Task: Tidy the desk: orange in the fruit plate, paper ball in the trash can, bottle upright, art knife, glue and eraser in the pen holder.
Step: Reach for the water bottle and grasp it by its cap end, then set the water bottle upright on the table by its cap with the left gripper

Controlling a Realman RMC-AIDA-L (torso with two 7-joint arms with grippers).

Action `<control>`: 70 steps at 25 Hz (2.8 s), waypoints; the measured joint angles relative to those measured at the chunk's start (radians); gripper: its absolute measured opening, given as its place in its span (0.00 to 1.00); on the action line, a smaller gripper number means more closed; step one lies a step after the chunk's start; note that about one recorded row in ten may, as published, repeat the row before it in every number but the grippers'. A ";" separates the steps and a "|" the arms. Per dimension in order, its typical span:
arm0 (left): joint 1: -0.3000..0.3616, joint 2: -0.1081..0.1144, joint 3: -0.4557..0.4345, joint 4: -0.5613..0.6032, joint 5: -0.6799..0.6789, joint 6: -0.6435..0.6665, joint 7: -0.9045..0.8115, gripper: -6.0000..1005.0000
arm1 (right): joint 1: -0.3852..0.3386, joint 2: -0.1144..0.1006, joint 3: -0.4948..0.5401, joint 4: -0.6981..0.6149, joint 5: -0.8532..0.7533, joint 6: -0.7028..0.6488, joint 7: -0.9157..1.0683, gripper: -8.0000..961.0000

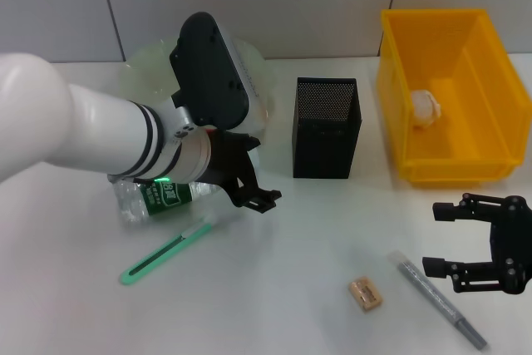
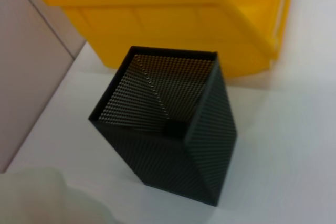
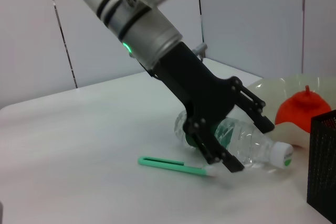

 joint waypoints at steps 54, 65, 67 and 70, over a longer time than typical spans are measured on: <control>-0.123 0.000 0.108 -0.293 0.067 -0.302 -0.005 0.45 | 0.025 0.004 0.000 0.007 0.010 0.006 0.029 0.86; 0.110 0.009 0.042 0.058 0.066 -0.206 0.003 0.42 | 0.025 0.004 0.001 0.007 0.013 0.005 0.029 0.86; 0.110 0.009 0.042 0.058 0.066 -0.206 0.003 0.42 | 0.025 0.004 0.001 0.007 0.013 0.005 0.029 0.86; 0.254 0.011 -0.035 0.248 0.059 -0.165 0.004 0.42 | 0.029 0.004 0.001 0.007 0.013 0.006 0.028 0.86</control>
